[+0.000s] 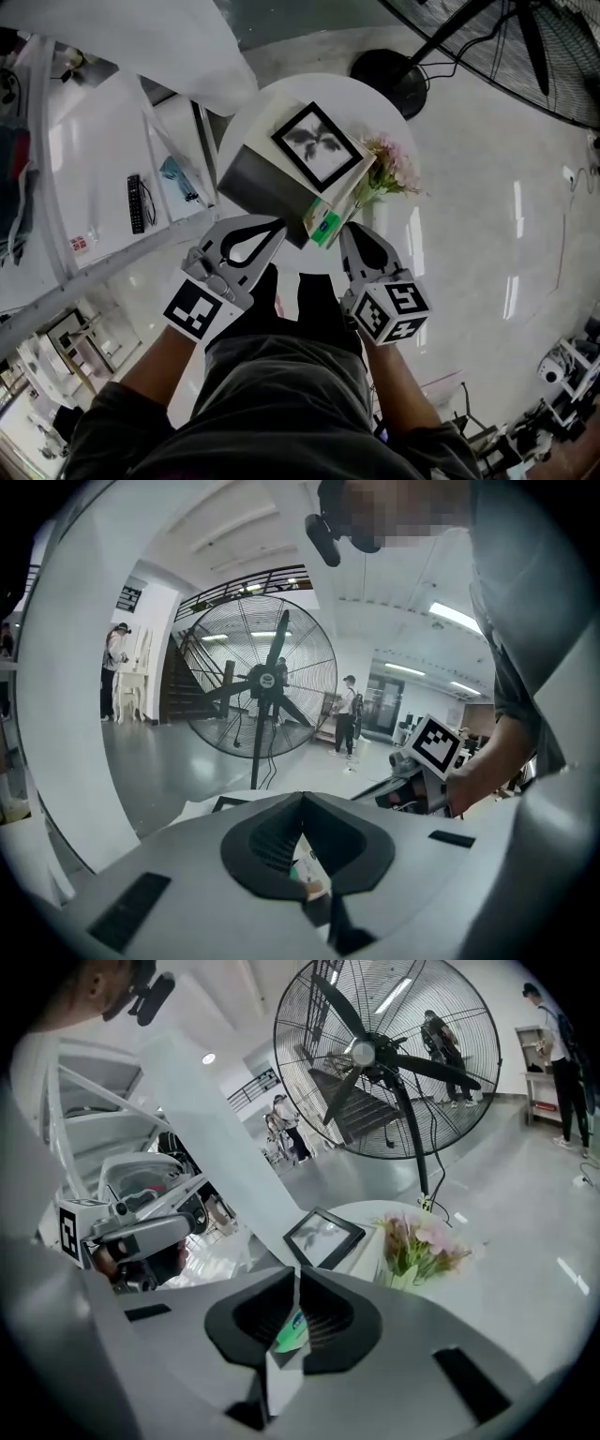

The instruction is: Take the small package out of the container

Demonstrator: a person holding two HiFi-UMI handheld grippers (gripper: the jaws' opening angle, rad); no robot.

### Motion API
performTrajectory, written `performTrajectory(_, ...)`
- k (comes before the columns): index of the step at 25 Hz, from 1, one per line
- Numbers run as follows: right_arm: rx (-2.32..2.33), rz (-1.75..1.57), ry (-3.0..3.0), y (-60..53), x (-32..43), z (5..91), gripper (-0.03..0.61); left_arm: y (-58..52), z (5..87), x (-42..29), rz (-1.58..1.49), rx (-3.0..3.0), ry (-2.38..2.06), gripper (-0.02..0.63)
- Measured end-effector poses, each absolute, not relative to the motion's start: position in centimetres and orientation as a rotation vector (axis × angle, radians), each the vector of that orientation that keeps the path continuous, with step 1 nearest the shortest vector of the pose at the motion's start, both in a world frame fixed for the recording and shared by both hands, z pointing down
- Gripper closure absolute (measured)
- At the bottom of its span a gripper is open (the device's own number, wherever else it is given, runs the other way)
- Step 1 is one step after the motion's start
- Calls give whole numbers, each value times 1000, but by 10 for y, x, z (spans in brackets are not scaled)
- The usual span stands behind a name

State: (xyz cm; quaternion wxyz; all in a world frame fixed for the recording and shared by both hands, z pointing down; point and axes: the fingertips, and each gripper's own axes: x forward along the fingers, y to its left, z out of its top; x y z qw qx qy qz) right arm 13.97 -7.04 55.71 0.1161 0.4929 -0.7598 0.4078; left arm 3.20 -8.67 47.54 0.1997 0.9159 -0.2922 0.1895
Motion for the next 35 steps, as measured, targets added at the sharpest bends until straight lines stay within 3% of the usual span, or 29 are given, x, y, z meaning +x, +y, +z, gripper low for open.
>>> performTrajectory(7,1493,1282,-2161,-59,129,576,549,-82,494,19,514,2547,-755,598)
performTrajectory(10,1519,1306,-2116,-55,125,584,497,-79,500,12,502,2534,-729,598)
performTrajectory(16,1584,1338,-2024,-51,124,602,474,-74,516,-3,502,2504,-702,598)
performTrajectory(29,1581,1409,-2002,-56,115,619,472,-60,528,-12,500,2478,-680,598)
performTrajectory(33,1592,1412,-1996,-56,117,619,492,-60,526,-15,501,2480,-688,598)
performTrajectory(35,1605,1403,-1987,-55,119,618,534,-59,522,-16,497,2489,-691,598)
